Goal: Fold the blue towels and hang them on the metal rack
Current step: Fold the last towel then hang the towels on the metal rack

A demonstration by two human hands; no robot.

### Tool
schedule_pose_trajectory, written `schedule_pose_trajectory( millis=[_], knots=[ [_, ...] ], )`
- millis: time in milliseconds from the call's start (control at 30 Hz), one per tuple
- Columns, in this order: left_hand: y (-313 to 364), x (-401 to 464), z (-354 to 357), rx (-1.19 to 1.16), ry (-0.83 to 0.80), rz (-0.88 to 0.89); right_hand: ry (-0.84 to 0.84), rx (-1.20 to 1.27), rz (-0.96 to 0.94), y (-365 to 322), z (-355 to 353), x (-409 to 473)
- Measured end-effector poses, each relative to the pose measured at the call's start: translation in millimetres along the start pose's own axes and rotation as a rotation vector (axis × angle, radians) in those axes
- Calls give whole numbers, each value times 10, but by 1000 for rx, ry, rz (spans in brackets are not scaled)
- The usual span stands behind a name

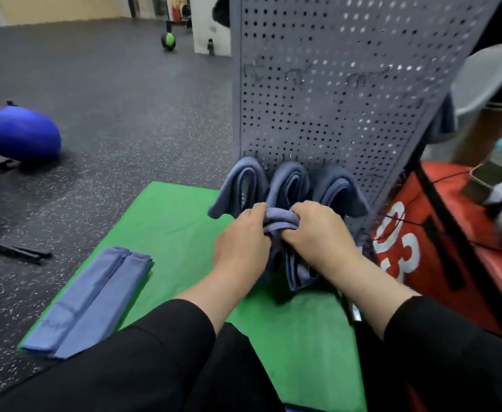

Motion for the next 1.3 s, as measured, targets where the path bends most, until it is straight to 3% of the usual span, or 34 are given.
schedule_pose_trajectory(
  millis=[233, 433, 667, 1067, 1167, 1300],
  knots=[
    [673, 6, 317, -86, 87, 195, 162, 66, 88, 710, -430, -248],
    [1148, 153, 523, -245, 70, 202, 310, 60, 128, 1167, -776, -266],
    [1789, 522, 518, -234, 80, 280, 495, 109, 144, 1702, -1145, -149],
    [2132, 1071, 1005, -95, -27, 254, 467, 160, 303, 2299, -850, 265],
    [2099, 1134, 1199, -44, -217, 252, 269, 158, 366, 2418, -656, 270],
    [2000, 996, 1319, -190, -451, 172, 25, 226, 390, 2474, -424, 132]
  ],
)
Point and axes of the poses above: each hand's wrist, its own x-axis towards the middle knuckle, its own z-axis out of the palm, y = z × x, the point moved 1 cm from there along x, towards the middle knuckle, and after that the axes turned 3 degrees about -z, right-handed, at the moved point
